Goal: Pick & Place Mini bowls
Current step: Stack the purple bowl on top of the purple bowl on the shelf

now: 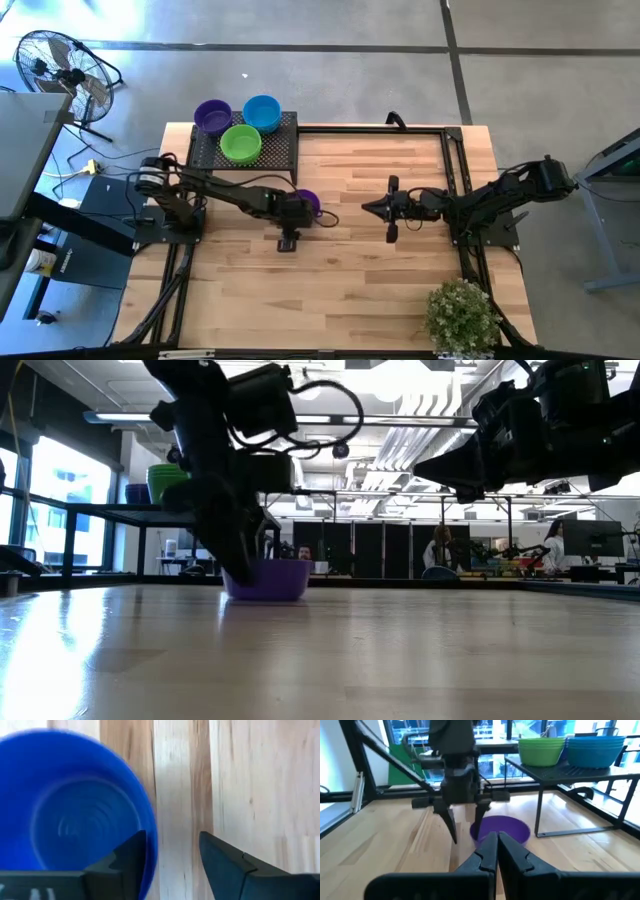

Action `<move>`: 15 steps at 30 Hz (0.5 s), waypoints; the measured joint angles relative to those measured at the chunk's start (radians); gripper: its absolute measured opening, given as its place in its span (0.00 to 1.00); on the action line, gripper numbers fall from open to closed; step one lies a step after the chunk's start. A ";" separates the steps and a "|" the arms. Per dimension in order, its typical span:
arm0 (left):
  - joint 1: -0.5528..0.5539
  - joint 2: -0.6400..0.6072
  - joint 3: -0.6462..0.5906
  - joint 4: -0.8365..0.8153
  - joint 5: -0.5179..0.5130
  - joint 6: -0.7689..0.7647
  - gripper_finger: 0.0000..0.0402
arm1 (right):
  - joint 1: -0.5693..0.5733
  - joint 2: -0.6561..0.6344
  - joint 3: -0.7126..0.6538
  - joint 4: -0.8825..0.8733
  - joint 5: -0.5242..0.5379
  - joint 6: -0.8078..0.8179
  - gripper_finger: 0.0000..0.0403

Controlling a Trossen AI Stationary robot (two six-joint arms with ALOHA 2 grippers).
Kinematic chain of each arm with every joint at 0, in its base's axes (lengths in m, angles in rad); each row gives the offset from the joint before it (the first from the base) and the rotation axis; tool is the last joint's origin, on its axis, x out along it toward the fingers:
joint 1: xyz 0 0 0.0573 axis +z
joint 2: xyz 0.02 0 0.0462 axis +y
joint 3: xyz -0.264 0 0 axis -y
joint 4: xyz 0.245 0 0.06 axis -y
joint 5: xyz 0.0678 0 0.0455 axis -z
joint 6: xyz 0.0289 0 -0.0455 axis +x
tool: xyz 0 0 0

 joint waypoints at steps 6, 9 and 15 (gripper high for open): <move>0.000 0.010 0.010 -0.007 -0.007 0.006 0.33 | 0.000 0.000 -0.002 0.010 0.008 -0.001 0.00; 0.000 0.011 0.029 -0.038 -0.033 0.007 0.22 | 0.000 0.001 -0.002 0.010 0.010 -0.001 0.00; 0.001 -0.026 0.108 -0.136 -0.062 0.025 0.03 | 0.000 0.001 -0.002 0.010 0.014 -0.007 0.00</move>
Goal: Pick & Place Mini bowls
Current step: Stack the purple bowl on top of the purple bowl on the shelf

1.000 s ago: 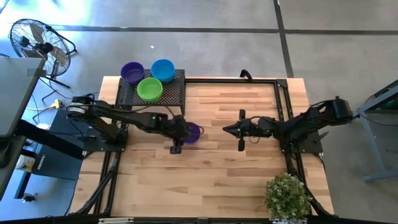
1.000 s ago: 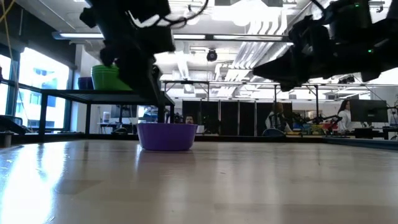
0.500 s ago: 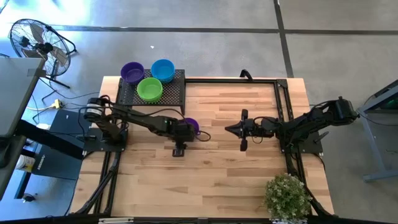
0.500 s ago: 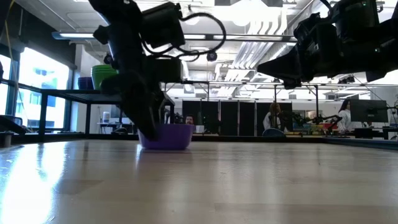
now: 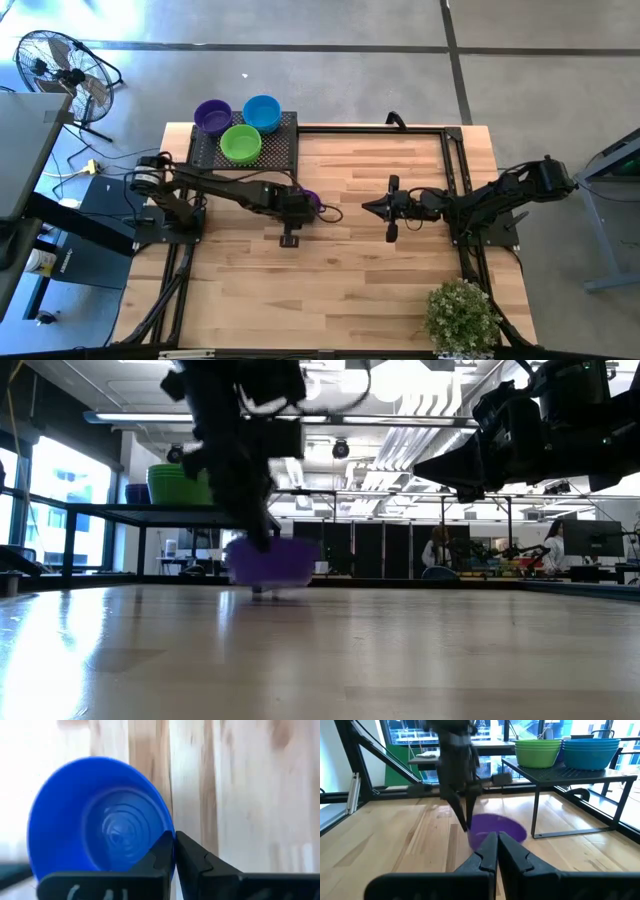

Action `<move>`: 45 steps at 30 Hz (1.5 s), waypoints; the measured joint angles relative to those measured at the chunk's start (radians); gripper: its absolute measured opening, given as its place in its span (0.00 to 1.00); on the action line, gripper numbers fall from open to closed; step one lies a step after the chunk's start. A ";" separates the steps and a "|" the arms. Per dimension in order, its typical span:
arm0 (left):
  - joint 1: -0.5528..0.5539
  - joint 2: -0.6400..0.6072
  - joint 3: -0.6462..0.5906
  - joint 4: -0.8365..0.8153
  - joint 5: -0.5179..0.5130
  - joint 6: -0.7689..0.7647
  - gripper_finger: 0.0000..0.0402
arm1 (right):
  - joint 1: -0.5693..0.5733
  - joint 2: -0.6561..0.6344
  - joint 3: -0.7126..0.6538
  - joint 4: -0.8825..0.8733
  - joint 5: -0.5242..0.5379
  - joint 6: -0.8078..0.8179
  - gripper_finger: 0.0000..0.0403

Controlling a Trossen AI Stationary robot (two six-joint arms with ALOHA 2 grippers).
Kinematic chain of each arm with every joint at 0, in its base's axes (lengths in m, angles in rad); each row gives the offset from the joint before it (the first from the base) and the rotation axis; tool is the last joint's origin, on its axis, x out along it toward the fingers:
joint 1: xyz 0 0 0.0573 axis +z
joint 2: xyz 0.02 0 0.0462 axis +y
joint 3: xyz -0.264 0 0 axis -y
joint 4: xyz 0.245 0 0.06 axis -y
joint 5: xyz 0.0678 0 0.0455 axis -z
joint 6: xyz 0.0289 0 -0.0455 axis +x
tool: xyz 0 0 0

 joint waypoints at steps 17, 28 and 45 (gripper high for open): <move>0.001 -0.265 0.327 -0.441 -0.157 -0.018 0.00 | 0.000 0.001 0.000 -0.008 -0.003 -0.001 0.00; 0.317 -0.342 0.601 -0.729 -0.275 -0.056 0.00 | 0.000 0.003 -0.002 -0.005 -0.004 -0.001 0.00; 0.991 -0.230 0.622 -0.843 -0.078 0.061 0.00 | 0.000 0.003 -0.002 -0.004 -0.004 -0.001 0.00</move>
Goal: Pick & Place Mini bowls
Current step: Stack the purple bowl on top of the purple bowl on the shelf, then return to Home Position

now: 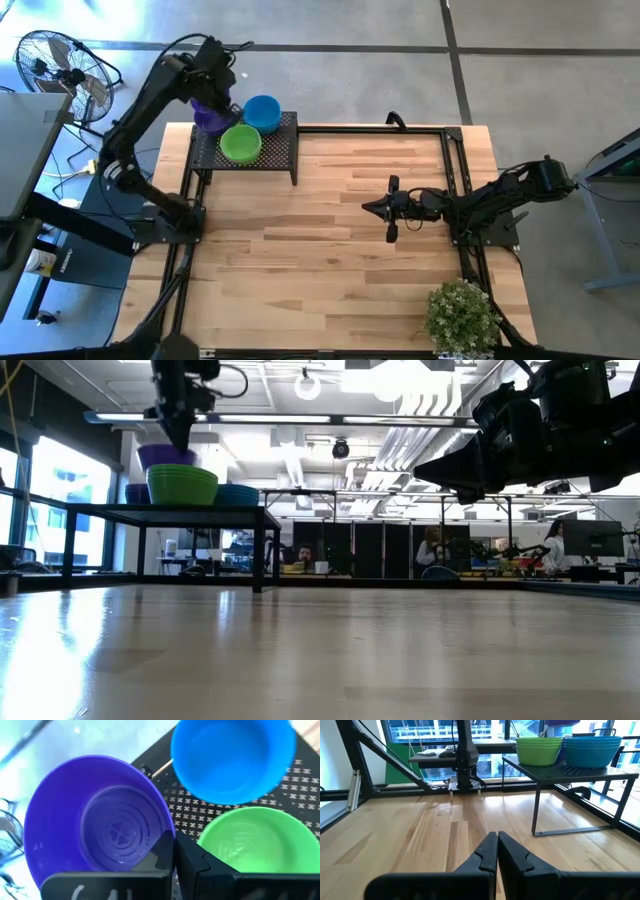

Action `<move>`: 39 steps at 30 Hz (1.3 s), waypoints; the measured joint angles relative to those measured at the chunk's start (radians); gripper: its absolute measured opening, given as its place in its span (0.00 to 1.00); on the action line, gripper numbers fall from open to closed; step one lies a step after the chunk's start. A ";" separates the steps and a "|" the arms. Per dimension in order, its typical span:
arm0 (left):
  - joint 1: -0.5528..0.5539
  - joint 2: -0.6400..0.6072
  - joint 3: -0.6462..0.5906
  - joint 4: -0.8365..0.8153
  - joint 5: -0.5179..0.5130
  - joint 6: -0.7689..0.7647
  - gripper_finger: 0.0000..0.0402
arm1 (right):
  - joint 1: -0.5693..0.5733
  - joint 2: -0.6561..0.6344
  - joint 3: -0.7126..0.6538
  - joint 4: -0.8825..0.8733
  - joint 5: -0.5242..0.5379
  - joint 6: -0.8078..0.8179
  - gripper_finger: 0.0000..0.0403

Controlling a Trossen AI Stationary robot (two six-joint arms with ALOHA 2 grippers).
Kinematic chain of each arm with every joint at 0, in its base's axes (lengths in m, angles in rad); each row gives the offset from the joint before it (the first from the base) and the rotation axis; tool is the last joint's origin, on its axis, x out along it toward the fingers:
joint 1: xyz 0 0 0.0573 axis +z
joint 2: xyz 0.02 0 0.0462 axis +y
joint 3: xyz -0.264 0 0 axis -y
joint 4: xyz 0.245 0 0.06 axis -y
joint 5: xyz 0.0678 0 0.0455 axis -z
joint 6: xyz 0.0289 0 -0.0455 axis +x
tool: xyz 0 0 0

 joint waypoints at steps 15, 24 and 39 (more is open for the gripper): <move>0.038 0.059 -0.119 0.012 0.005 -0.035 0.00 | 0.000 0.000 0.000 -0.019 -0.001 0.000 0.00; 0.037 0.059 -0.177 0.052 0.000 -0.019 0.02 | 0.000 0.000 0.000 -0.019 -0.001 -0.001 0.00; 0.037 -0.009 -0.165 0.040 -0.024 0.007 0.33 | 0.000 0.000 0.000 -0.019 -0.001 -0.002 0.00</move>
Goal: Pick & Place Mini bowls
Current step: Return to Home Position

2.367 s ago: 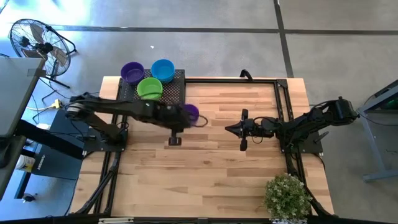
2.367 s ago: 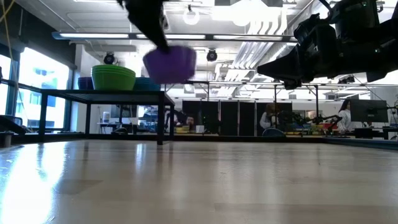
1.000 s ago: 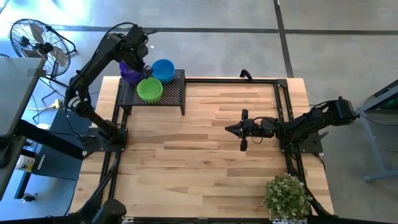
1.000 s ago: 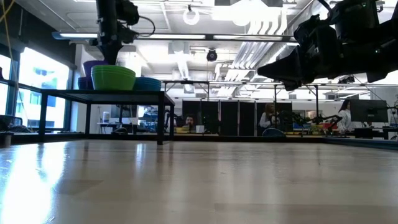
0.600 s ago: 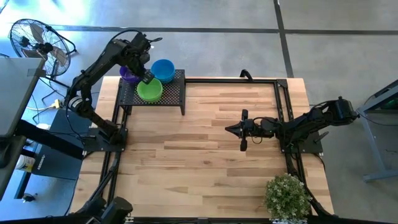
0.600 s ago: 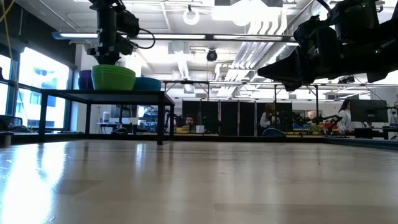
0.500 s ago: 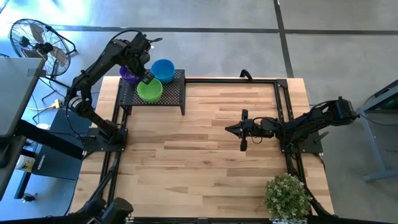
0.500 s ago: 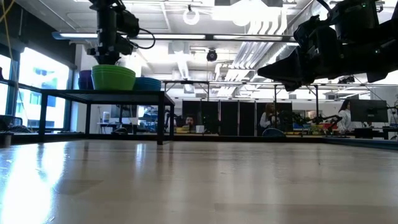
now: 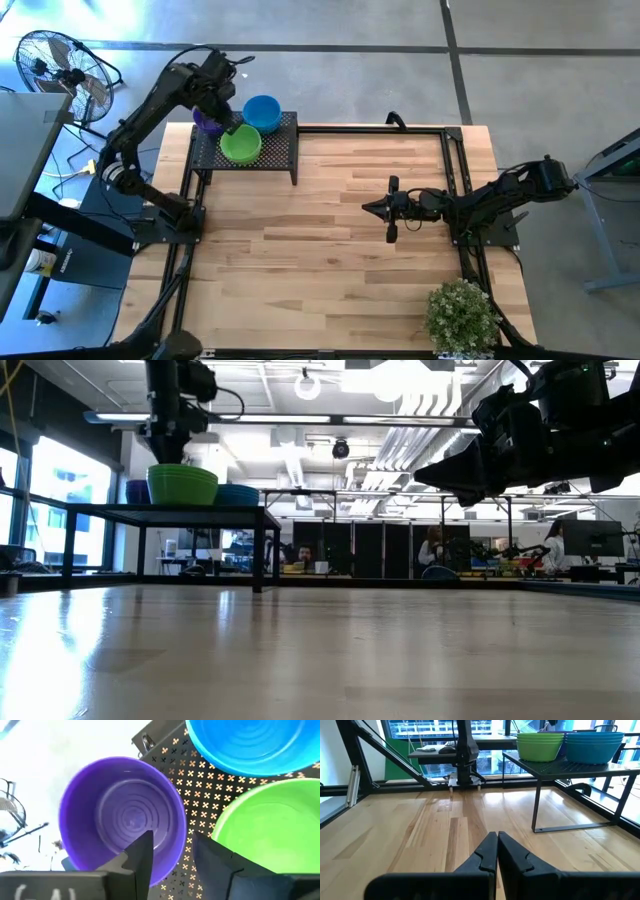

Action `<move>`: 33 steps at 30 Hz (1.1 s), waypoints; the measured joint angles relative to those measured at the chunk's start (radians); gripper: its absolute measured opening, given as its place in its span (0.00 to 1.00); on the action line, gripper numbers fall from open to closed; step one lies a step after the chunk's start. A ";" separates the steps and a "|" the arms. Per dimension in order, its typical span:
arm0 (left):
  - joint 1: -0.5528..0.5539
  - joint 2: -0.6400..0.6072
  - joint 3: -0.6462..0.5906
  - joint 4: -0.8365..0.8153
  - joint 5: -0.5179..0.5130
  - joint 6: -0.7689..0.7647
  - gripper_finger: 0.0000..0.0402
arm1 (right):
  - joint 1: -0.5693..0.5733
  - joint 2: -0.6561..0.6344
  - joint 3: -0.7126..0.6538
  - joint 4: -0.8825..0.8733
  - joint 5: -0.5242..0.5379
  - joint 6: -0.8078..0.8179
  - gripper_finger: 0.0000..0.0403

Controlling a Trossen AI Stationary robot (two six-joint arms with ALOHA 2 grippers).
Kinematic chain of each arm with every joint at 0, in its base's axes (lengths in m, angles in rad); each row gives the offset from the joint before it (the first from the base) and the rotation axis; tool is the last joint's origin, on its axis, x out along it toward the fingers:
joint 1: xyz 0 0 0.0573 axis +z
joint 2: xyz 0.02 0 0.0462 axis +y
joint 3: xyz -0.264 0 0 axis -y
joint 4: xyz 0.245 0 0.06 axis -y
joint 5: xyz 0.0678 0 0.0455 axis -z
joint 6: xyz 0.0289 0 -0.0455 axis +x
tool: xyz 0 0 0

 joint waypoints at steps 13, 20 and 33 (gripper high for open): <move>-0.141 -0.360 -0.308 0.454 0.119 0.004 0.18 | 0.000 0.000 0.000 -0.003 0.008 0.002 0.00; -0.386 -0.521 -0.684 0.932 0.194 0.004 0.04 | -0.027 -0.021 0.000 -0.027 -0.035 0.038 0.00; -0.612 -0.545 -1.146 1.687 0.306 0.036 0.01 | -0.222 -0.317 0.001 -0.339 -0.049 -0.043 0.00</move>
